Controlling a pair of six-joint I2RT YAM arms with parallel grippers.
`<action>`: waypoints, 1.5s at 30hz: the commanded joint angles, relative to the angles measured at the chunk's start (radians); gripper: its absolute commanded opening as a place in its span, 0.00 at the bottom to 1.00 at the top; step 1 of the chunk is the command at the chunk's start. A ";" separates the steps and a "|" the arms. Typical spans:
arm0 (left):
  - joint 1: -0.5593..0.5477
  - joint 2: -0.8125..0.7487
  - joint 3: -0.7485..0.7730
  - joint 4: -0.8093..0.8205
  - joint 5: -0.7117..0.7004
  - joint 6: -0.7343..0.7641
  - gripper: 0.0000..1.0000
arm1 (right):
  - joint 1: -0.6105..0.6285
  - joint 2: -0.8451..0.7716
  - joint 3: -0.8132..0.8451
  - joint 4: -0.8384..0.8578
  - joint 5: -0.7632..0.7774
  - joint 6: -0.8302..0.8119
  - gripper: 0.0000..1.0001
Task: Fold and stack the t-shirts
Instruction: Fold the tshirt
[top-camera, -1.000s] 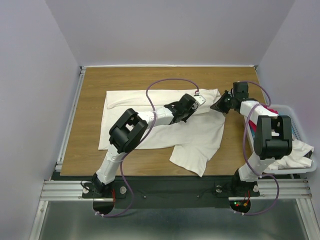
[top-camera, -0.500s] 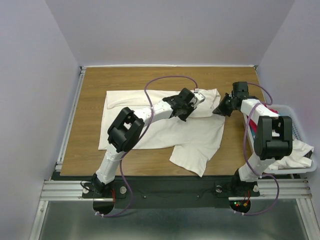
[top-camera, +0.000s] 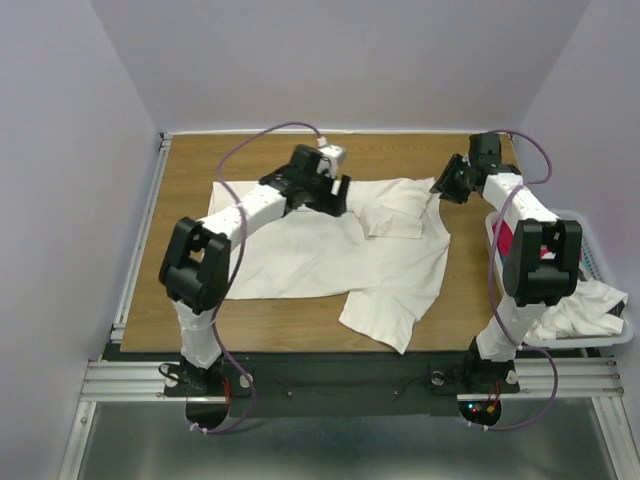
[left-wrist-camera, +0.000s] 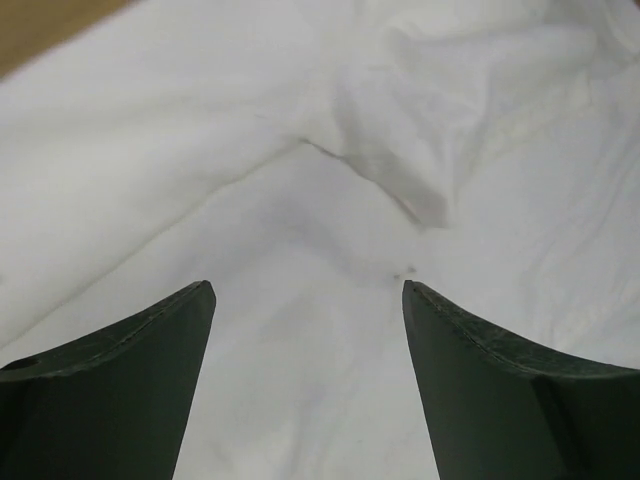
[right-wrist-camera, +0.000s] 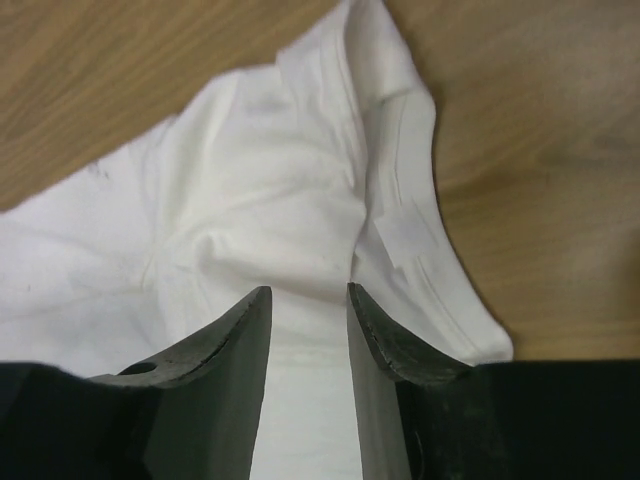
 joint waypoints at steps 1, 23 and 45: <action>0.153 -0.103 -0.068 0.148 -0.063 -0.139 0.86 | -0.015 0.097 0.113 0.054 0.069 -0.019 0.41; 0.556 0.233 0.021 0.181 -0.103 -0.248 0.67 | -0.055 0.499 0.451 0.085 0.086 0.046 0.25; 0.618 0.080 0.006 0.196 0.024 -0.318 0.85 | -0.064 0.329 0.408 0.085 0.077 -0.025 0.50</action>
